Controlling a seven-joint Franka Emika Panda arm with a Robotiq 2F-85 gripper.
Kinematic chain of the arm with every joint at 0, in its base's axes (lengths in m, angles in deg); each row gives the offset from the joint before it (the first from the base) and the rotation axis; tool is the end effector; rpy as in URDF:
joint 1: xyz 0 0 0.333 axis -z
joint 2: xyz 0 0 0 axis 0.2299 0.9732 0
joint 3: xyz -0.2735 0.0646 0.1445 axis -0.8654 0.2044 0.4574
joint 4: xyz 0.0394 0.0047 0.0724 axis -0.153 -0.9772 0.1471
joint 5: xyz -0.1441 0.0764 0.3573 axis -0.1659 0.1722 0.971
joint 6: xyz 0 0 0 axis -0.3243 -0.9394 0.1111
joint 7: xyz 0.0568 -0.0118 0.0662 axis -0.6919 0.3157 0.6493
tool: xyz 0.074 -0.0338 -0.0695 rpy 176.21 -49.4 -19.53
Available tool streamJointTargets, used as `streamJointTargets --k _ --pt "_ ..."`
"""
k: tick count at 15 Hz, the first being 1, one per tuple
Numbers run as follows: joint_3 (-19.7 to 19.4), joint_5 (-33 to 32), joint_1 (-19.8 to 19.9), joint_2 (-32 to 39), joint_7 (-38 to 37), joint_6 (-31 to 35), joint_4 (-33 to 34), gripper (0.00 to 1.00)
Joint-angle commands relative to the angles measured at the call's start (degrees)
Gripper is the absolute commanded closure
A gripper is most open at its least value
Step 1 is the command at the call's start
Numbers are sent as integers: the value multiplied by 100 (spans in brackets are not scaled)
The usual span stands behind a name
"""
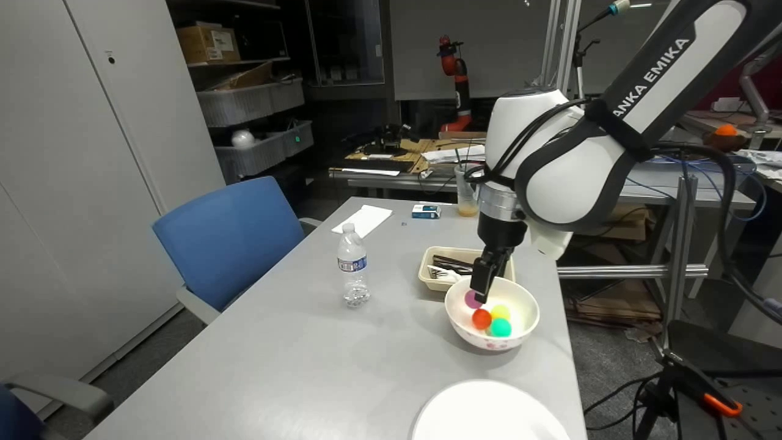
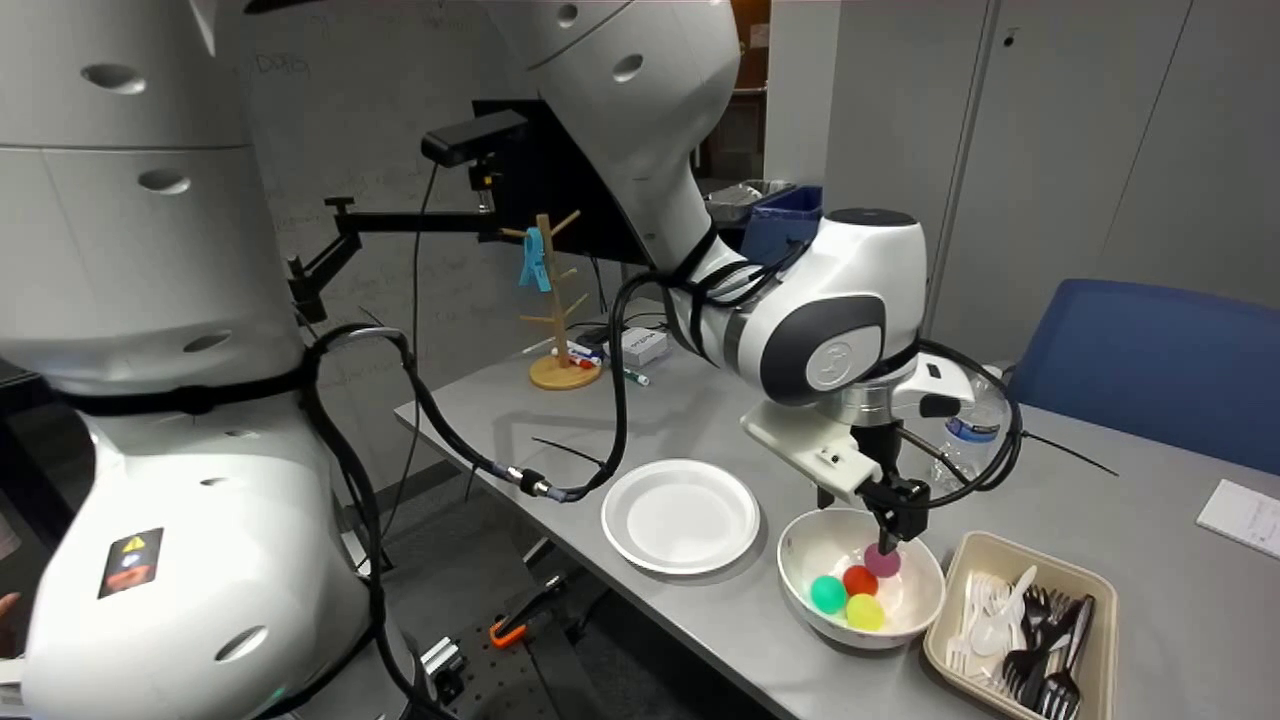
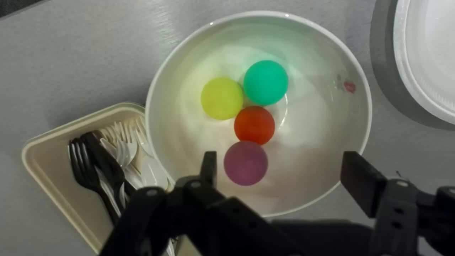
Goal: Remove the balls from the white plate and place them inside the white bowl
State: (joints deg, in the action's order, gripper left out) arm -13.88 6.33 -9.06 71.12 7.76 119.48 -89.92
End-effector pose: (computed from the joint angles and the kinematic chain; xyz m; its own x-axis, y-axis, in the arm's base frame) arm 0.4869 -0.0715 0.2476 0.9929 -0.0384 0.1123 -0.0443 -0.9977 0.0507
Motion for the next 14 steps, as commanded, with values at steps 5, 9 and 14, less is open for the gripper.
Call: streamJointTargets --k 5,9,14 --pt "9 44 -50 -603 -257 -530 -5 0" --pt "46 -59 -76 -1144 -381 -828 -66 0" --pt "132 60 -89 -1767 -392 -1009 -242 0"
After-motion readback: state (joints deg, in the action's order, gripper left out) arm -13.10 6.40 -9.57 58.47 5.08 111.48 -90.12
